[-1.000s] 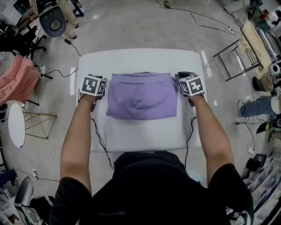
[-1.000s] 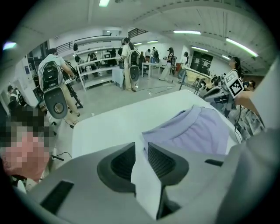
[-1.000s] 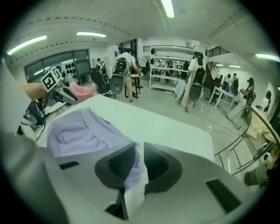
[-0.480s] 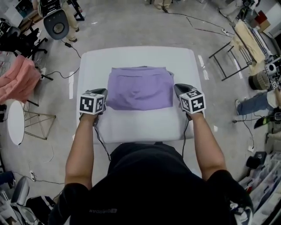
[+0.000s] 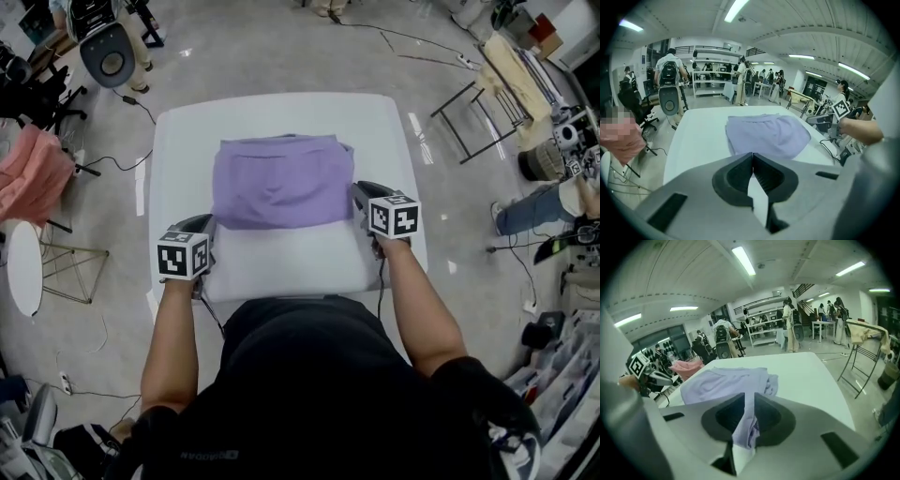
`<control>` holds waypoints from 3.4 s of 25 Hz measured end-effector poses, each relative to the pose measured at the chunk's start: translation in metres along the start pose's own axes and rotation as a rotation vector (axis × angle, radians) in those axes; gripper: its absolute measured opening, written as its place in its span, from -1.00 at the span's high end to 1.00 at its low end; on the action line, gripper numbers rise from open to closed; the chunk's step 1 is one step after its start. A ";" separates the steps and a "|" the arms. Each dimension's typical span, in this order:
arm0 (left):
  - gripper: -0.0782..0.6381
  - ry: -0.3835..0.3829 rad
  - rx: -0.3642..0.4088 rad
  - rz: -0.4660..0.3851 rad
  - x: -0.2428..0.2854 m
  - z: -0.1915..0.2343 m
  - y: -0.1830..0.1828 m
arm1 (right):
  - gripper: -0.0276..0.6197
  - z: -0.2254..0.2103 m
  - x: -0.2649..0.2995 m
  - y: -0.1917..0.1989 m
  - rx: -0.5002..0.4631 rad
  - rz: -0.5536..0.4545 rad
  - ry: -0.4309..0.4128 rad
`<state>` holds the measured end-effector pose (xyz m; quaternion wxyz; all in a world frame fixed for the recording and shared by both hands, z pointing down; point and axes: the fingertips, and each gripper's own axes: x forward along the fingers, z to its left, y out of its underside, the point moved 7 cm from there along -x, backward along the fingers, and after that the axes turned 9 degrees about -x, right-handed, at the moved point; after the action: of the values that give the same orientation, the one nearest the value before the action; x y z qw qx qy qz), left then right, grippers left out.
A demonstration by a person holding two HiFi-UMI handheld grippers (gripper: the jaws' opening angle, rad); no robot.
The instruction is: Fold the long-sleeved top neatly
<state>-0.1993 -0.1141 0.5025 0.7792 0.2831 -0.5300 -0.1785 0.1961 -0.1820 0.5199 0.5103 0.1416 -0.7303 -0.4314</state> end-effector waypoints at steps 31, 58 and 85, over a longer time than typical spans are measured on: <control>0.76 -0.102 -0.116 -0.055 -0.055 -0.029 0.044 | 0.66 -0.030 0.097 0.014 0.147 0.168 -0.046; 0.76 0.097 0.004 0.008 -0.021 -0.019 0.025 | 0.74 0.065 0.005 -0.125 -0.133 0.152 0.008; 0.76 0.221 0.081 -0.083 -0.048 0.028 -0.002 | 0.11 0.204 0.046 -0.084 -0.325 0.106 -0.012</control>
<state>-0.2435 -0.0951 0.4746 0.8127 0.3537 -0.4357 -0.1567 -0.0206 -0.1621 0.4623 0.5441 0.0160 -0.6605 -0.5172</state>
